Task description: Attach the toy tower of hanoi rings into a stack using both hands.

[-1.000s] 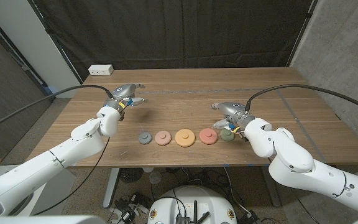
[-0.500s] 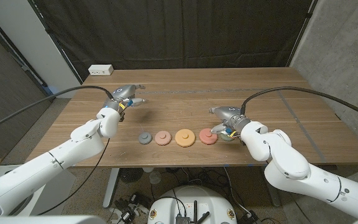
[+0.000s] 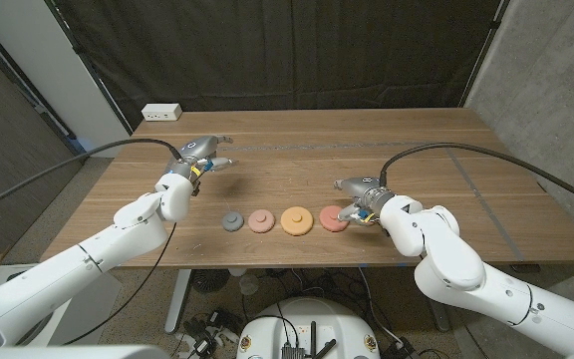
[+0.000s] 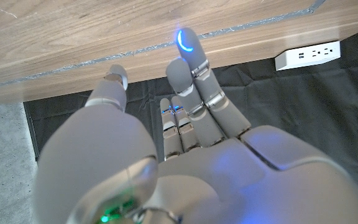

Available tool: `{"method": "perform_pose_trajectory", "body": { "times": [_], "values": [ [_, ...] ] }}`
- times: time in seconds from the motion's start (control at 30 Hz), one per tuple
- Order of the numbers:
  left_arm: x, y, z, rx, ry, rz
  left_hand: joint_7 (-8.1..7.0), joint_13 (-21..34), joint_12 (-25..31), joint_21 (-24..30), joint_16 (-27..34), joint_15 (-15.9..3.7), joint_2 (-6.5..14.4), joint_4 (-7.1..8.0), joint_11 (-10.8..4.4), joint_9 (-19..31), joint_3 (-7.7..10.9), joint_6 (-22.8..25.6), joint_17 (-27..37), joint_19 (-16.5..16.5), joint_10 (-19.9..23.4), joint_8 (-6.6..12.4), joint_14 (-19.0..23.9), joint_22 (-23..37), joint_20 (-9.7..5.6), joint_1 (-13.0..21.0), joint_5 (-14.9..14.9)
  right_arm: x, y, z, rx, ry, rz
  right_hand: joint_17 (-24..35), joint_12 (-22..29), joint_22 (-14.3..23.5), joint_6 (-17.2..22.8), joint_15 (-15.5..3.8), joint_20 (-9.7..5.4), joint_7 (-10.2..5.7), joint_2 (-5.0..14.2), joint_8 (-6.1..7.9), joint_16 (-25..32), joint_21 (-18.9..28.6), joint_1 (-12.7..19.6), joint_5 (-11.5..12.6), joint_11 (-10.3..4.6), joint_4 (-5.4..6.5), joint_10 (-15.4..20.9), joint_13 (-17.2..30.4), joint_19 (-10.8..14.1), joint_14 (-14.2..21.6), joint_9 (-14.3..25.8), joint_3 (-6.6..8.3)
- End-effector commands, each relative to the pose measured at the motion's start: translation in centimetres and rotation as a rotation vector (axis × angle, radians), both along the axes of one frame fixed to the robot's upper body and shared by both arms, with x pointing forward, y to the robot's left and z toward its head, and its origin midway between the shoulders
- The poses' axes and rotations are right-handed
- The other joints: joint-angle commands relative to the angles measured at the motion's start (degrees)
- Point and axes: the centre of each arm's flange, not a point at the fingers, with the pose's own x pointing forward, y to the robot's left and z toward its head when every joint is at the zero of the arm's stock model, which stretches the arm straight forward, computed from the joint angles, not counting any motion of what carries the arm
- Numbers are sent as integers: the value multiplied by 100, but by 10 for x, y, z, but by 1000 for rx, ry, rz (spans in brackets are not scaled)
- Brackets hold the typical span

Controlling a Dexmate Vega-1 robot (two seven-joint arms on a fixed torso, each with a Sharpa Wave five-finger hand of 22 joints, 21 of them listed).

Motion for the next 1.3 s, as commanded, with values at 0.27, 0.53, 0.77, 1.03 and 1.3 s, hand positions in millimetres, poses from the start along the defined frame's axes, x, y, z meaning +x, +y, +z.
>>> {"method": "perform_pose_trajectory", "body": {
  "times": [0.27, 0.53, 0.77, 1.03, 1.3],
  "values": [
    [2, -2, 1, 11, 3, -1, 5, 34, -5, 115, 24, -111, 71, 10, 18, 14, -24, 48, -2, -47, 72, -22, 3, -26, -277, 10, 43, 13, 12, -5, -8, 70, -29, -186, -17, -42, -239, -766, -339, 167, -4, -19, -117, 61, 110, -34, 160, 6, -224, 66, -145, -208, -1, -182],
    [4, -2, 0, 12, 9, -6, 3, 32, -5, 146, 34, -111, 79, 9, -3, 14, -24, 62, -2, -62, 87, -19, 7, -43, -278, 15, 47, 19, 16, -6, -33, 96, -37, -326, -7, -91, -310, -765, -339, 136, -11, -13, -195, 65, 122, -45, 92, 10, -296, 95, -209, -324, -6, -278],
    [5, -1, -2, 14, 16, -11, -1, 31, -12, 202, 62, -111, 81, 5, -2, 15, -24, 75, 17, -79, 92, -18, 14, -72, -277, 22, 56, 24, 18, -6, -53, 127, -47, -404, 9, -135, -385, -765, -338, 152, 14, -2, -185, 105, 149, -44, 104, 18, -359, 129, -267, -358, -19, -394],
    [6, 0, -1, 13, 17, -9, -5, 41, -11, 252, 59, -110, 77, 12, 10, 15, -33, 75, 10, -111, 98, -22, -10, -105, -275, 6, 63, 31, 21, -9, -100, 166, -88, -524, 15, -189, -444, -763, -338, 160, 32, 4, -217, 121, 161, -42, 148, 29, -419, 153, -340, -429, -32, -495],
    [7, 0, 0, 16, 16, -11, 0, 40, -11, 290, 49, -111, 82, 14, 7, 15, -38, 80, -20, -124, 113, -22, -18, -135, -275, -1, 67, 34, 21, -11, -103, 165, -94, -622, 35, -243, -471, -766, -338, 150, 59, 16, -230, 137, 173, -42, 141, 36, -424, 175, -378, -465, -43, -574]
  ]
}}
